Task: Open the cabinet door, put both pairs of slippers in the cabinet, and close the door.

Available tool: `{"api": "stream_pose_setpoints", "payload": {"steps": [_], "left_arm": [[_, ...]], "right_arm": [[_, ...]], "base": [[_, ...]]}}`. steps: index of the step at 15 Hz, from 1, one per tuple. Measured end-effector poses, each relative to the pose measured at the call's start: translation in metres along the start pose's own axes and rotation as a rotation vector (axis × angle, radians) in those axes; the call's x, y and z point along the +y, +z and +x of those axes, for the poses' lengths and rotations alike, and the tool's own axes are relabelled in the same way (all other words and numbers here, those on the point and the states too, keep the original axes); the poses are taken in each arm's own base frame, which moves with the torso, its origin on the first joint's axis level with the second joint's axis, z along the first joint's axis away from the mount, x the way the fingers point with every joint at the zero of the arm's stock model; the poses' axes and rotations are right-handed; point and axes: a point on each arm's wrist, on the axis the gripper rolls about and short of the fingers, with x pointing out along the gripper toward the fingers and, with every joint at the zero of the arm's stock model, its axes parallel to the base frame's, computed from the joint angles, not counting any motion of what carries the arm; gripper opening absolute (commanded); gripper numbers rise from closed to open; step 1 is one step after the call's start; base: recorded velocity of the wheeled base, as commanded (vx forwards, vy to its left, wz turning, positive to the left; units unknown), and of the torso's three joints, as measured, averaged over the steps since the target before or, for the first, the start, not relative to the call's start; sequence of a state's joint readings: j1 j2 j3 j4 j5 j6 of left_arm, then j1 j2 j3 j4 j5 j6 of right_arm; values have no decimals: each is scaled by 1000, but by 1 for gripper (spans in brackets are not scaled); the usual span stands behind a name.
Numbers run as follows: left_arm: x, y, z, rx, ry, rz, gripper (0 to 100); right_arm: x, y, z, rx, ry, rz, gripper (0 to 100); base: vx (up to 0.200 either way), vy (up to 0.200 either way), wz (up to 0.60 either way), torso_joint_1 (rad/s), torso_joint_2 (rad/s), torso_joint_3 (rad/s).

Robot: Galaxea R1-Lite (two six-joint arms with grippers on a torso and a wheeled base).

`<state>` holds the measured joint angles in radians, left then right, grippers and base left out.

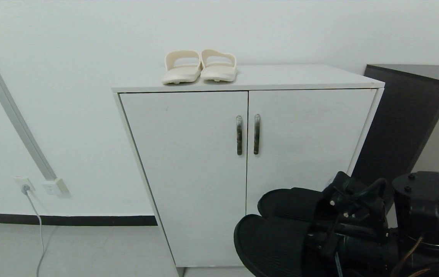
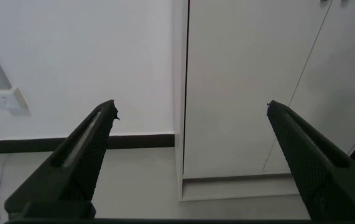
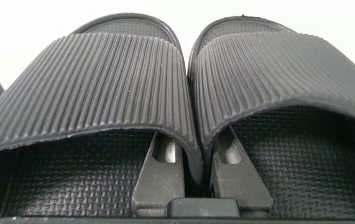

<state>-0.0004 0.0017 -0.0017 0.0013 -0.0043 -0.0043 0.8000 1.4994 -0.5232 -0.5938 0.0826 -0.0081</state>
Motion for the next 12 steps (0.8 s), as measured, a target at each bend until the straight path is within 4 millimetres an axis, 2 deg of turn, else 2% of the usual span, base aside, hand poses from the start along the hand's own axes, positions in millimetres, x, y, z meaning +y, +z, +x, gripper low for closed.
{"api": "stream_pose_setpoints", "payload": {"steps": [7,12], "left_arm": [[0,0,0,0,1,2,100],[0,0,0,2,7,27,100]], "right_arm": [[0,-2,1,8,2,0,0],[0,-4,0,15,1,-12,0]], "base": [[0,0,0,0,0,0],[0,0,0,-10,64,73]]}}
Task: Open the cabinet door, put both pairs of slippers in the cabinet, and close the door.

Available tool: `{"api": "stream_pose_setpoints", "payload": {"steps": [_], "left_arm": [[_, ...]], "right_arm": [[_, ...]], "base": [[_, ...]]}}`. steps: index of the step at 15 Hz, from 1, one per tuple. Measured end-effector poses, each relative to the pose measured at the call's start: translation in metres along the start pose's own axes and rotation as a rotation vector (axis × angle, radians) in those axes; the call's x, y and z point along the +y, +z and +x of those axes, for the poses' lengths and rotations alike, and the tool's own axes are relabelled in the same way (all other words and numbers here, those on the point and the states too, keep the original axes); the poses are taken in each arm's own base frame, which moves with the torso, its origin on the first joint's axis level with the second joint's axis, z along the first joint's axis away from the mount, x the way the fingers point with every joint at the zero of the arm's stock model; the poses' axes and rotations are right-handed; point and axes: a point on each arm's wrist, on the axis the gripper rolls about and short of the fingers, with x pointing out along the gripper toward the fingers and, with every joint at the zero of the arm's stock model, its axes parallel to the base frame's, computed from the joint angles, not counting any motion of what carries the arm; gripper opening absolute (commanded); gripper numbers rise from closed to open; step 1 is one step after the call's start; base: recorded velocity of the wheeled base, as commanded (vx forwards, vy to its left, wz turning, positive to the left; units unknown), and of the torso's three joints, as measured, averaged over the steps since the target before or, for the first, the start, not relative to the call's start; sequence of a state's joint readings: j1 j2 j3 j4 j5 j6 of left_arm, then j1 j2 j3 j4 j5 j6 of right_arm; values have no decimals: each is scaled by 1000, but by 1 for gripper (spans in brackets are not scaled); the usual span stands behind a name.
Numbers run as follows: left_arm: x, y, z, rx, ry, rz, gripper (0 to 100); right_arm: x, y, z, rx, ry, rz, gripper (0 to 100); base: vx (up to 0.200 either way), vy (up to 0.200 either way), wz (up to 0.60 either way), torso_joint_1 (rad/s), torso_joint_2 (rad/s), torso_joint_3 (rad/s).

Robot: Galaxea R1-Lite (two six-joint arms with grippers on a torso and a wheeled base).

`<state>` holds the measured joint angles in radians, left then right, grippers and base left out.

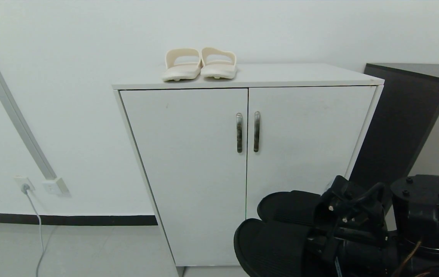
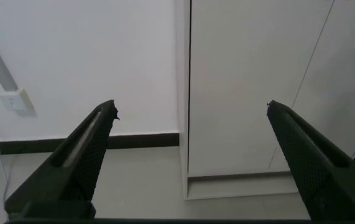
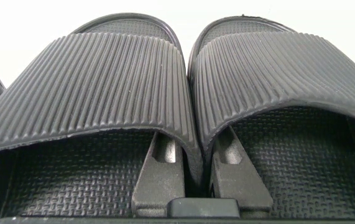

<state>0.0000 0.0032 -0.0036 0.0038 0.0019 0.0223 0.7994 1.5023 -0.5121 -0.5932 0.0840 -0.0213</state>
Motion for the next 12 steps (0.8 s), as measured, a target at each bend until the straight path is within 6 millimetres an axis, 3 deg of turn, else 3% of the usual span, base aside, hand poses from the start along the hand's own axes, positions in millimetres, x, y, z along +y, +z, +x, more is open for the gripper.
{"api": "stream_pose_setpoints", "payload": {"steps": [3,6,12], "left_arm": [[0,7,0,-1,-14,19,100],[-1,34,3,1,-99,-33,100],[-6,85,42,114,-341,-40,100]], "right_arm": [[0,0,-1,-5,1,-17,0],[0,0,-1,-11,2,-21,0],[1,-2,-3,-27,4,-32,0]], "base": [[0,0,0,0,0,0],[0,0,0,0,0,0],[0,0,0,0,0,0]]}}
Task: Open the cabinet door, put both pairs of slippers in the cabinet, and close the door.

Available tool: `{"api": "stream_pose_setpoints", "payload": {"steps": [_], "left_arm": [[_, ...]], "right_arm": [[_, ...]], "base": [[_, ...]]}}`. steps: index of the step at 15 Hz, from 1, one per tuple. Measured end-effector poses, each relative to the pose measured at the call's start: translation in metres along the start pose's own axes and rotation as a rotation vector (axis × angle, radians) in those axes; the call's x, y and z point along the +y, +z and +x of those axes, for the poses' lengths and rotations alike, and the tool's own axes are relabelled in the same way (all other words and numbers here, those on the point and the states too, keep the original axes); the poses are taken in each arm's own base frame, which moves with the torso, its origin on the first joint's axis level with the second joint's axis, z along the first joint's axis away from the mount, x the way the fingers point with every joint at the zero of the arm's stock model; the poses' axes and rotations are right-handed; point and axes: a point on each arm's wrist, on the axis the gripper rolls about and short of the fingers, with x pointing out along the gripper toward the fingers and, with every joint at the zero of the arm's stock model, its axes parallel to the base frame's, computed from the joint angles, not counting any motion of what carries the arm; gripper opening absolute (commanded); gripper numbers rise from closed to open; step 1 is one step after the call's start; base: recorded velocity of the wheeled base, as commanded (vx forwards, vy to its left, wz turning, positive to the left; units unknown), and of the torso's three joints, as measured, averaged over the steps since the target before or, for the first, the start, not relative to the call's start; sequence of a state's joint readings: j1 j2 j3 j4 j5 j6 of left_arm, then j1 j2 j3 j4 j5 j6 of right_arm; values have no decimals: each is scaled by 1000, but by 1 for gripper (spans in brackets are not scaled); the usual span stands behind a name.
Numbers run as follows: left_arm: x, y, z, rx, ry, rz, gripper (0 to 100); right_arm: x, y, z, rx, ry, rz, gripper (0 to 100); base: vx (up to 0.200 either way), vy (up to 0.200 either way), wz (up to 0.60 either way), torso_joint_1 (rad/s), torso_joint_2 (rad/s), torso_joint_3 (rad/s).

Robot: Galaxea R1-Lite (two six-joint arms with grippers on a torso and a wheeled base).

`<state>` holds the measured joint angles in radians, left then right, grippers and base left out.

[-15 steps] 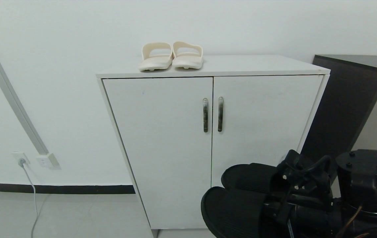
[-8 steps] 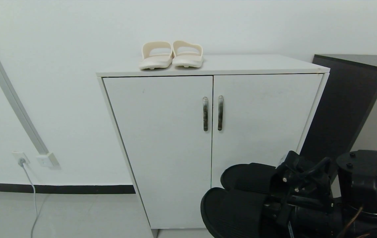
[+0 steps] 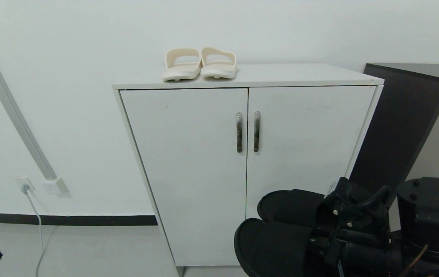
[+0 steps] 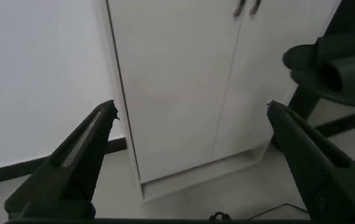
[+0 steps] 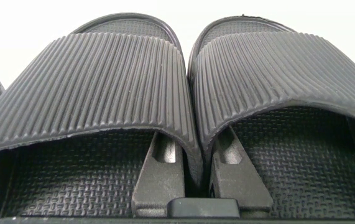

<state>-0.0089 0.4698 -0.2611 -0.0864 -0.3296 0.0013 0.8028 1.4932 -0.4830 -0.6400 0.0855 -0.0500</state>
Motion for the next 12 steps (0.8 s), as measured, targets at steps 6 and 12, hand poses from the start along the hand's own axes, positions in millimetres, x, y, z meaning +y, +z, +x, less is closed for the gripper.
{"api": "stream_pose_setpoints", "payload": {"steps": [6,12], "left_arm": [[3,49,56,7,-288,10,100],[-13,84,137,29,-469,6,100]], "right_arm": [[0,0,-4,-8,2,-14,0],[1,-2,-5,-5,6,-12,0]], "base": [[0,0,0,0,0,0],[0,0,0,0,0,0]]}}
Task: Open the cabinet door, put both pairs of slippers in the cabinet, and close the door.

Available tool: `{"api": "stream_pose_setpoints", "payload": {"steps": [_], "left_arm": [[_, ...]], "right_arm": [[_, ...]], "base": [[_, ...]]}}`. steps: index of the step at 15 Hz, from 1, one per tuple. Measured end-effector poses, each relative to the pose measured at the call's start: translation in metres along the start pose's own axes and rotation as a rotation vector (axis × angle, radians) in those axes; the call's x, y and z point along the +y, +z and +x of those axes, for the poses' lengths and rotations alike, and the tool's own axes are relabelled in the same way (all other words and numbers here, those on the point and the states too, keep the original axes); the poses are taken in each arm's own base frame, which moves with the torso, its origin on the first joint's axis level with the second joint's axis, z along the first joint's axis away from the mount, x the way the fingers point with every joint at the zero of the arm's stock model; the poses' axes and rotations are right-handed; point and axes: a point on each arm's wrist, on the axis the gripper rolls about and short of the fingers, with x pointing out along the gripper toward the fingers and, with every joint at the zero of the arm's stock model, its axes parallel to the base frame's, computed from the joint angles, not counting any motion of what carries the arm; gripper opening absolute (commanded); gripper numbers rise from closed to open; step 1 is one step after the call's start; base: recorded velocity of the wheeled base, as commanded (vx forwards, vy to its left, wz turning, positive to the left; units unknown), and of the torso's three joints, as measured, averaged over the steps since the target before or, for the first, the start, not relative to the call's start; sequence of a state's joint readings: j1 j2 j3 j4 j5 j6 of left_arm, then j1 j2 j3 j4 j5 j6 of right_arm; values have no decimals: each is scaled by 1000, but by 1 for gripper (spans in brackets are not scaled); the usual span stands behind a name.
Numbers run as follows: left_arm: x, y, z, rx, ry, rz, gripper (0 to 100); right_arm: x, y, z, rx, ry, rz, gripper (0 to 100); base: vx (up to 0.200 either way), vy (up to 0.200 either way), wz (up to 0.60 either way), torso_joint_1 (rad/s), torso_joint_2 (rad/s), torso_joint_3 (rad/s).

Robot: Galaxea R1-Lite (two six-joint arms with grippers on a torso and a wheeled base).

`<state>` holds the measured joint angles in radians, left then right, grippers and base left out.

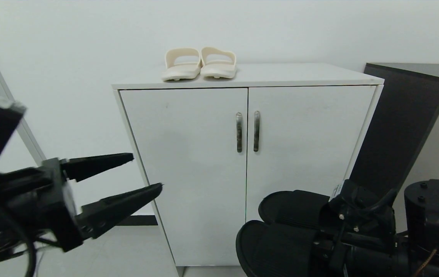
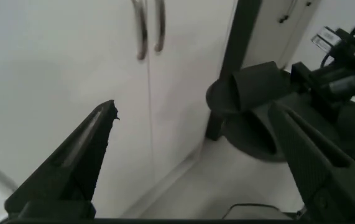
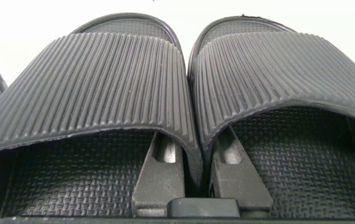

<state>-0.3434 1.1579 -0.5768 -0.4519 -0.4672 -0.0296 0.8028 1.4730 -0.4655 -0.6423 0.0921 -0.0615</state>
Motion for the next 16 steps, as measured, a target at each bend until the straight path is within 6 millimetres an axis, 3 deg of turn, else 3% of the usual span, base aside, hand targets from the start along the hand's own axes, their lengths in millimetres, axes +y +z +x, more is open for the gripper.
{"api": "stream_pose_setpoints", "payload": {"steps": [4,7,10,16], "left_arm": [[6,20,67,-75,-114,-71,100],[-6,29,118,-104,-230,-162,100],[-9,33,149,-86,-294,-196,100],[1,33,193,-58,-318,-216,100]], "right_arm": [[0,-2,0,8,0,4,0],[0,-5,-1,16,14,9,0],[1,-6,0,21,19,10,0],[0,-7,1,27,18,10,0]], "base": [[0,0,0,0,0,0],[0,0,0,0,0,0],[0,0,0,0,0,0],[0,0,0,0,0,0]]}}
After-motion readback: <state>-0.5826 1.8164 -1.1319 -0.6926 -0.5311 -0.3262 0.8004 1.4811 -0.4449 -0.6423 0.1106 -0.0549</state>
